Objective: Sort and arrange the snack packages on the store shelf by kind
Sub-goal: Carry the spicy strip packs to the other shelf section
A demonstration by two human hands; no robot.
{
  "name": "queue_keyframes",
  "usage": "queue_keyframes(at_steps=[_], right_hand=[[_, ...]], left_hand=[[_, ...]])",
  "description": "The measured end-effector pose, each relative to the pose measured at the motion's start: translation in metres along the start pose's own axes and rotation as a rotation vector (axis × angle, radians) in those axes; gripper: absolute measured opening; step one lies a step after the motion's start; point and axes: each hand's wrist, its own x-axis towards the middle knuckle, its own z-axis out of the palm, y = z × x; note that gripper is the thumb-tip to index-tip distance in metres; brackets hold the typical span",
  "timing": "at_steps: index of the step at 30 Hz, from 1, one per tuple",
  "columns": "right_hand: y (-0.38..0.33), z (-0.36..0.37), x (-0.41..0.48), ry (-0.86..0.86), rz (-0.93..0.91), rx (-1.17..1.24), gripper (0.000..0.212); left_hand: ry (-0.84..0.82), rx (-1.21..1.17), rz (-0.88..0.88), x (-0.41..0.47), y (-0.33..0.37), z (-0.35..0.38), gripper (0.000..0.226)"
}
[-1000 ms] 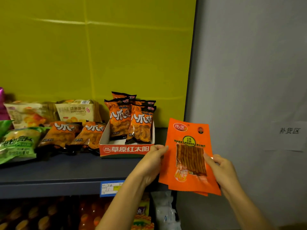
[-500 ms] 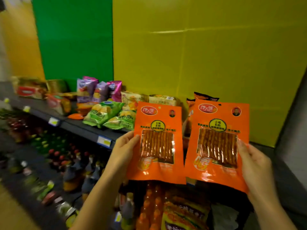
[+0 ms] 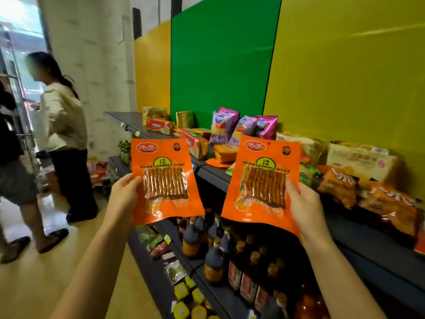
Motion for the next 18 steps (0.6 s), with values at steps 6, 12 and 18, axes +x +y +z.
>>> queue_keyframes(at_steps=[6,12,18], right_hand=[[-0.006,0.107,0.053,0.041,-0.091,-0.020,0.031],[-0.029,0.185,0.109,0.088,-0.086,-0.111,0.041],[-0.028,0.252,0.159,0.146,-0.081,-0.203,0.042]], left_hand=[[-0.023,0.069,0.026,0.104,0.008,-0.037,0.025],[-0.058,0.089,0.047,0.199,0.017,-0.054,0.021],[-0.061,0.072,0.027,0.287,0.006,-0.056,0.025]])
